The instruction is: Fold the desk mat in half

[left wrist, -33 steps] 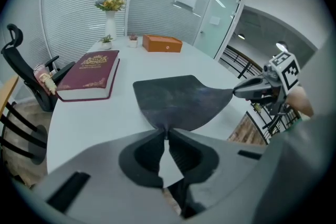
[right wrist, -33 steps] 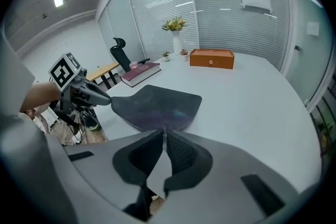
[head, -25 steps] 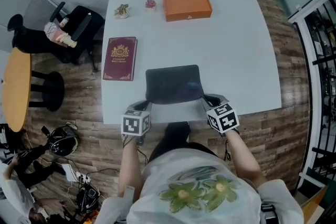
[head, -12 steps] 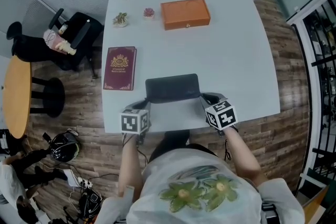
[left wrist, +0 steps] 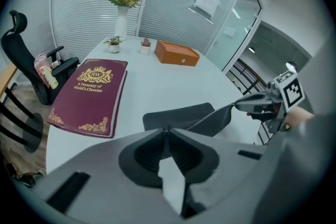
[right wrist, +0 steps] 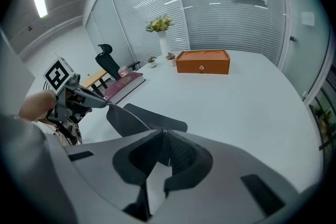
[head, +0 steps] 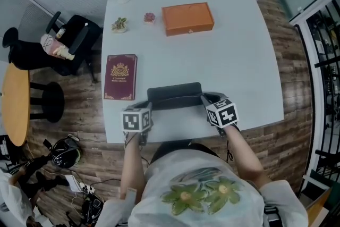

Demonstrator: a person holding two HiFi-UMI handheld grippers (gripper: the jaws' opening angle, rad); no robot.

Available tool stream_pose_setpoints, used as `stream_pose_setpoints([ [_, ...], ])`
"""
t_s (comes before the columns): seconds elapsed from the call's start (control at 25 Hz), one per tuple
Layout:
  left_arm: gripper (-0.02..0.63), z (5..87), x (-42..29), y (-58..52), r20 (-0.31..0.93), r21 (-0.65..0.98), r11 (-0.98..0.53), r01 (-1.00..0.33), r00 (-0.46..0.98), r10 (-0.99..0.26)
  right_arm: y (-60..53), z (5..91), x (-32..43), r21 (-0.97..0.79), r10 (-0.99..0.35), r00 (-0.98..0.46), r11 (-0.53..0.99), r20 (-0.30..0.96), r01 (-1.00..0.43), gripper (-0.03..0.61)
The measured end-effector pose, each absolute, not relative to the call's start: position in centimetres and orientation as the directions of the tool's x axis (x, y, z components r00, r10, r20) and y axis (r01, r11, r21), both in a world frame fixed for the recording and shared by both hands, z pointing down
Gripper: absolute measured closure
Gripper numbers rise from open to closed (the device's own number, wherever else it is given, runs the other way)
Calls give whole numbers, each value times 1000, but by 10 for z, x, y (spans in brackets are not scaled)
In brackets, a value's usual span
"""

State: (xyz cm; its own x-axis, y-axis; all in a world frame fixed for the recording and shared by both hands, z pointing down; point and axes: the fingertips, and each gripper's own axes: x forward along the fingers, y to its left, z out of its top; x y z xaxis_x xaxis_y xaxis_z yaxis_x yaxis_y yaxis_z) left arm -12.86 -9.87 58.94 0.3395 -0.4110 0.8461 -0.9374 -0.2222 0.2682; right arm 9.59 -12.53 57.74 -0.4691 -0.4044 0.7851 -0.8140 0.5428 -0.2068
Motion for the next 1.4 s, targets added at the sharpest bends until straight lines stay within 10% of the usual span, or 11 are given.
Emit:
stream_pose_setpoints([
  [1.28,609,648,-139,-127,898,253,-172,-952,297,-326,-160,634,85,-162,-327,-403,570,855,-806,557],
  [1.4,609,651,-136,-124,898,259,-173,-950,303,-318,-152,637,81,-186,-286,-425,599,859,-779,464],
])
